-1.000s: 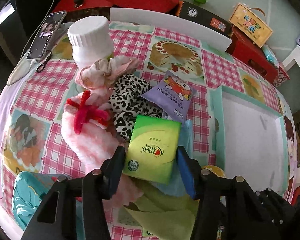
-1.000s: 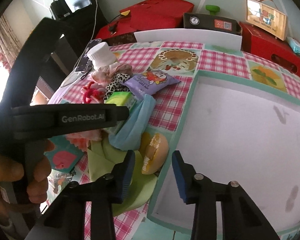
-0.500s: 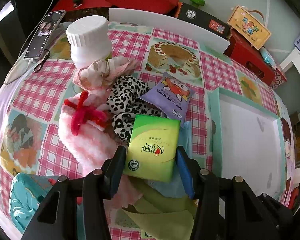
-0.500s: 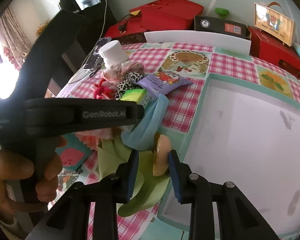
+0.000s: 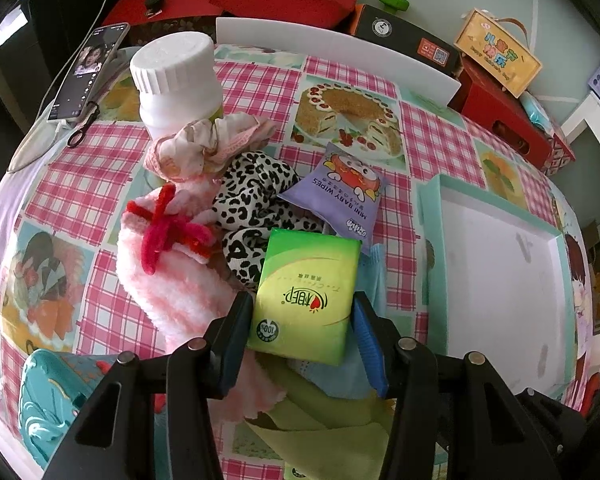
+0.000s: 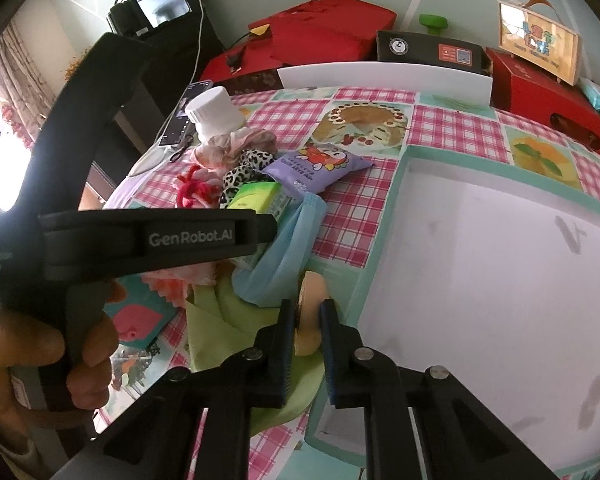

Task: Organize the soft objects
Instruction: 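Close the left tool on the tissue pack while the right tool closes on the orange item, then carry the tissue pack with the left tool while the right tool carries the orange item to the tray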

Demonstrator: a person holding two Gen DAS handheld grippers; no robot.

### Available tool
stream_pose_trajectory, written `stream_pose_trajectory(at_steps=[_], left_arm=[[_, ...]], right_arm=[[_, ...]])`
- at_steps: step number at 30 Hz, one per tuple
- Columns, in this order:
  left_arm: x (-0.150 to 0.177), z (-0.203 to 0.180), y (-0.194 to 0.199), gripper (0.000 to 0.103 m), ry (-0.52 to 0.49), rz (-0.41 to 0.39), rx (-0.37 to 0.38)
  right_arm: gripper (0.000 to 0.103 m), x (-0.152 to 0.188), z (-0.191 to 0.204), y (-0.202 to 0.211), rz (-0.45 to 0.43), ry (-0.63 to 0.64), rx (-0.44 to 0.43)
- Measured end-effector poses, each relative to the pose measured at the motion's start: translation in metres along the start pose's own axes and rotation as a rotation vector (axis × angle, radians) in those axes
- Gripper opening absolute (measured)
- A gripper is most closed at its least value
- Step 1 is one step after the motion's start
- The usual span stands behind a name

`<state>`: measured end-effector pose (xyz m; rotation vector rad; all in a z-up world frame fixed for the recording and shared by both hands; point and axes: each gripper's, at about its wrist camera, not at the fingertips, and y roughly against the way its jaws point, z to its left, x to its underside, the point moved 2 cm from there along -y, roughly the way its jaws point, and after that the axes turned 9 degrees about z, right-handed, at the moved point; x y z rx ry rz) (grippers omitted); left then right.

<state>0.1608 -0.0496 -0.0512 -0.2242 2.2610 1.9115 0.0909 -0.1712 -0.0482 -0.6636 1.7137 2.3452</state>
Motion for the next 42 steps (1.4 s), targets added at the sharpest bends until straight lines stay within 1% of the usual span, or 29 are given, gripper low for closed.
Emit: stream_pose_trajectory(at_steps=[11, 19, 22, 33, 42], left_arm=[[0.002, 0.002, 0.005, 0.051, 0.003, -0.01, 0.002], [0.001, 0.003, 0.013, 0.051, 0.003, -0.037, 0.004], [0.002, 0.002, 0.018, 0.051, 0.0, -0.057, 0.0], [0.006, 0.003, 0.056, 0.051, -0.006, -0.16, 0.019], [0.006, -0.006, 0.065, 0.051, -0.028, -0.185, 0.028]], right_arm=[[0.014, 0.001, 0.0, 0.001, -0.004, 0.004, 0.009], [0.013, 0.0, 0.001, 0.005, -0.015, 0.007, 0.013], [0.013, 0.0, 0.001, 0.009, -0.024, 0.008, 0.015], [0.013, -0.002, 0.008, 0.036, -0.104, 0.027, 0.018], [0.013, -0.002, 0.005, 0.045, -0.125, 0.022, 0.021]])
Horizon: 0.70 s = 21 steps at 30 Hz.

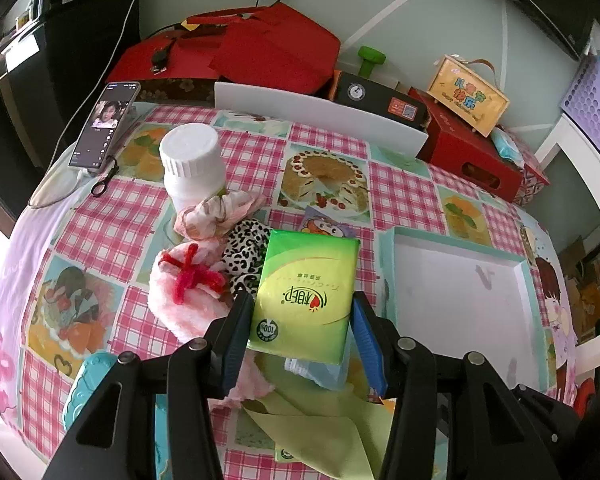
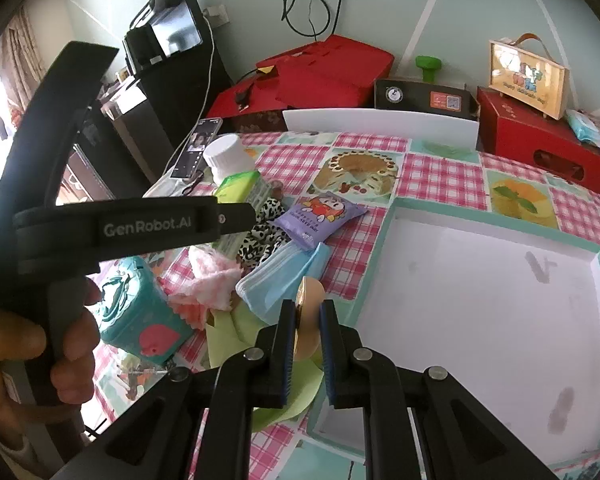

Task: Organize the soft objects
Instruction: 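Carry the tissue pack with the left tool while the right tool carries the orange item to the tray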

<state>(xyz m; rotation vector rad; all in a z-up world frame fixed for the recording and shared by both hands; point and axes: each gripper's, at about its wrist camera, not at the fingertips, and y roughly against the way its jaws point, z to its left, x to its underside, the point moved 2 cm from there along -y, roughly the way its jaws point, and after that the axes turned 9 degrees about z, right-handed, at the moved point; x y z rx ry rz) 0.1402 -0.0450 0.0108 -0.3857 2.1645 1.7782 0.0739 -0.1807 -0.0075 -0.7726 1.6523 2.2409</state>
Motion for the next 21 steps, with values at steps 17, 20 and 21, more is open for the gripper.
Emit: stream_pose_trajectory(at_steps=[17, 20, 21], left_arm=[[0.006, -0.059, 0.003, 0.051, -0.123, -0.039, 0.056], [0.01, -0.073, -0.001, 0.051, -0.152, -0.038, 0.067], [0.012, -0.081, -0.004, 0.051, -0.169, -0.033, 0.072]], right_arm=[[0.013, 0.003, -0.062, 0.051, -0.107, -0.146, 0.136], [0.013, 0.007, -0.083, 0.061, -0.118, -0.195, 0.184], [0.013, 0.009, -0.09, 0.064, -0.122, -0.21, 0.198]])
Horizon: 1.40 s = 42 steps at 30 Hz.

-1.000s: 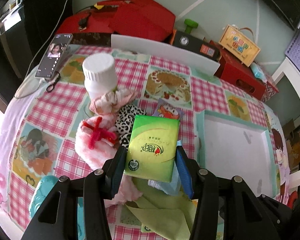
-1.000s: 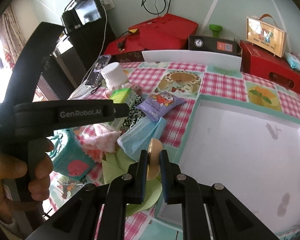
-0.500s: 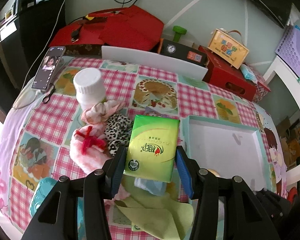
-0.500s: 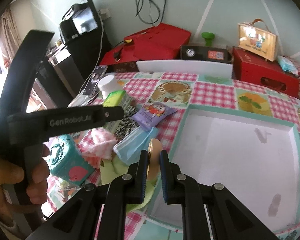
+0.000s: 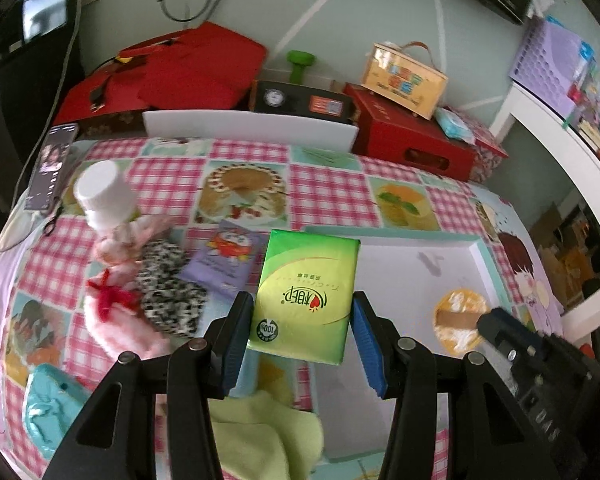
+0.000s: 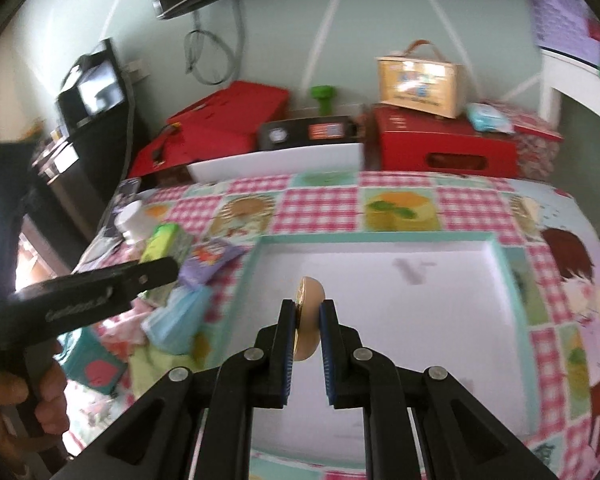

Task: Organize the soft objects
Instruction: 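Carry the tissue pack with the left tool while the right tool carries the orange item to the tray, then open the left tool over the tray while the right tool releases the orange item there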

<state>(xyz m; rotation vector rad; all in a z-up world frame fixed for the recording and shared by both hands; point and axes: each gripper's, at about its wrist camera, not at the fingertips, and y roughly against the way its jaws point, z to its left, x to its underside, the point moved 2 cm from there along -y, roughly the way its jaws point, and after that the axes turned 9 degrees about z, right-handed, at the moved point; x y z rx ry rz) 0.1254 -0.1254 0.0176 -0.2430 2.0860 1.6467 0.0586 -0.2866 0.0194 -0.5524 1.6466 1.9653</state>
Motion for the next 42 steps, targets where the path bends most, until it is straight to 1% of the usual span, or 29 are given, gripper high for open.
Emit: stream_pose_trajectory(at_steps=[5, 12, 16, 19, 25, 28, 31, 37, 39, 42], left_arm=[[0.003, -0.031, -0.015, 0.051, -0.076, 0.028, 0.023], [0.009, -0.069, -0.033, 0.051, -0.166, 0.062, 0.05], [0.012, -0.082, -0.045, 0.051, -0.195, 0.084, 0.061], [0.012, -0.086, -0.054, 0.051, -0.197, 0.095, 0.062], [0.014, -0.083, -0.064, 0.051, -0.192, 0.111, 0.058], [0.015, -0.084, -0.068, 0.051, -0.195, 0.12, 0.05], [0.016, -0.085, -0.072, 0.051, -0.202, 0.127, 0.043], [0.017, -0.086, -0.076, 0.052, -0.213, 0.134, 0.034], [0.016, -0.086, -0.075, 0.06, -0.216, 0.129, 0.029], [0.016, -0.086, -0.074, 0.062, -0.216, 0.124, 0.024]], right_arm=[[0.013, 0.002, -0.039, 0.008, -0.01, -0.086, 0.093], [0.013, 0.008, -0.083, 0.012, -0.002, -0.184, 0.202], [0.013, 0.012, -0.098, 0.011, 0.006, -0.22, 0.242], [0.013, 0.015, -0.106, 0.007, 0.022, -0.238, 0.268], [0.013, 0.019, -0.113, -0.009, 0.065, -0.252, 0.268], [0.013, 0.021, -0.113, -0.017, 0.091, -0.246, 0.295], [0.013, 0.023, -0.116, -0.023, 0.108, -0.25, 0.304], [0.014, 0.024, -0.118, -0.022, 0.107, -0.256, 0.308], [0.016, 0.023, -0.117, -0.022, 0.107, -0.256, 0.312], [0.016, 0.023, -0.118, -0.022, 0.107, -0.259, 0.318]])
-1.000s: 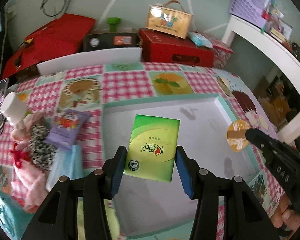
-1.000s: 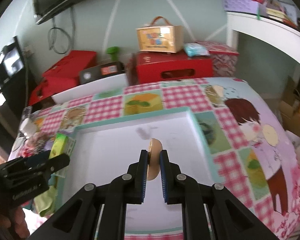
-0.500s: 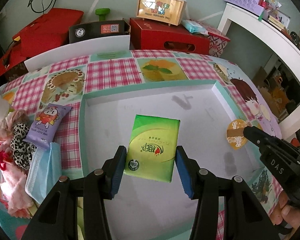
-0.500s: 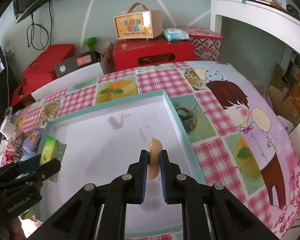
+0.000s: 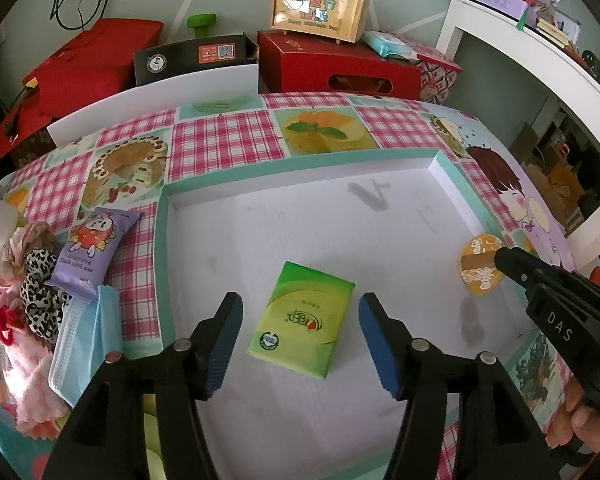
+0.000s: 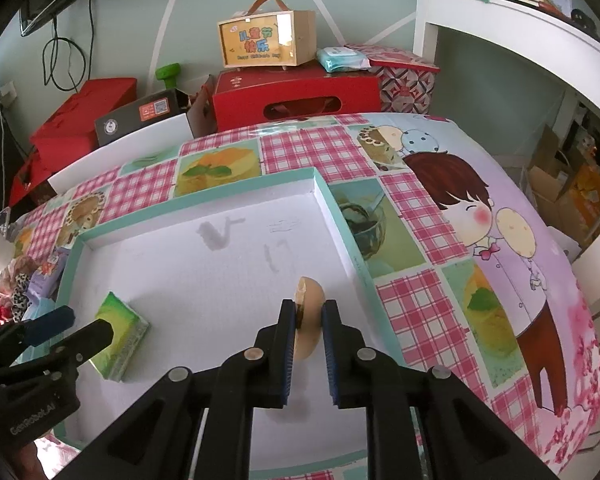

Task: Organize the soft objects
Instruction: 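Open the left tool over the tray while the right tool releases the orange item there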

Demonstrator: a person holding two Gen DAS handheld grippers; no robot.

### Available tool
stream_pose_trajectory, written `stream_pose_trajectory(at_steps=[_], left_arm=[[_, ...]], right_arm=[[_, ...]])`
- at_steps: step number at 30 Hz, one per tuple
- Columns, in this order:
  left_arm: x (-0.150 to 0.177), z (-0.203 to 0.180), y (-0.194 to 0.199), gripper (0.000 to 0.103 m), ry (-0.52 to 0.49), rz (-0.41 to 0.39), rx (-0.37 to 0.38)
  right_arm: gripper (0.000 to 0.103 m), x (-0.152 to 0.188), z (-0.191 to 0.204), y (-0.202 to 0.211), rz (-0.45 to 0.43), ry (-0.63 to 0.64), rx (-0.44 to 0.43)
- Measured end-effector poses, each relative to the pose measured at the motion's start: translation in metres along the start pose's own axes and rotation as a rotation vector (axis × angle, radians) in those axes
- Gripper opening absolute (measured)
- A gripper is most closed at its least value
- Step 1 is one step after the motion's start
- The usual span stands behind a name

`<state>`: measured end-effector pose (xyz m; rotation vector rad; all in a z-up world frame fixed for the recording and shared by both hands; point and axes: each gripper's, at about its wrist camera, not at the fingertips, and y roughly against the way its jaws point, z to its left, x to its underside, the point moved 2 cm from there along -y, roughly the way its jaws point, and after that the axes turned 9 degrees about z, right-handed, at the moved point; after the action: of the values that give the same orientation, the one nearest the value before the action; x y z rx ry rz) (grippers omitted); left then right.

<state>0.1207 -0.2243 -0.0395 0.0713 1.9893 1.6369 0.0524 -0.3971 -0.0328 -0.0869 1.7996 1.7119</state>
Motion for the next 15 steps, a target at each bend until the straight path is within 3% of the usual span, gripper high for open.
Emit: stream_pose_trajectory(at_steps=[3, 7, 10, 11, 15], left_arm=[[0.0, 0.002, 0.001, 0.062, 0.003, -0.004, -0.002], [-0.001, 0.006, 0.004, 0.063, 0.014, -0.016, -0.01], [-0.001, 0.011, 0.007, 0.072, 0.032, -0.026, -0.024], [-0.002, 0.013, 0.008, 0.079, 0.041, -0.03, -0.028], [-0.003, 0.023, 0.012, 0.081, 0.076, -0.052, -0.046]], right_arm=[[0.017, 0.0, -0.001, 0.0, 0.001, -0.003, 0.009], [0.046, 0.0, -0.004, 0.004, -0.006, -0.016, 0.033], [0.048, -0.001, -0.005, 0.007, -0.014, -0.02, 0.041], [0.049, -0.001, -0.005, 0.007, -0.014, -0.018, 0.042], [0.061, 0.0, -0.002, 0.006, -0.006, -0.002, 0.051]])
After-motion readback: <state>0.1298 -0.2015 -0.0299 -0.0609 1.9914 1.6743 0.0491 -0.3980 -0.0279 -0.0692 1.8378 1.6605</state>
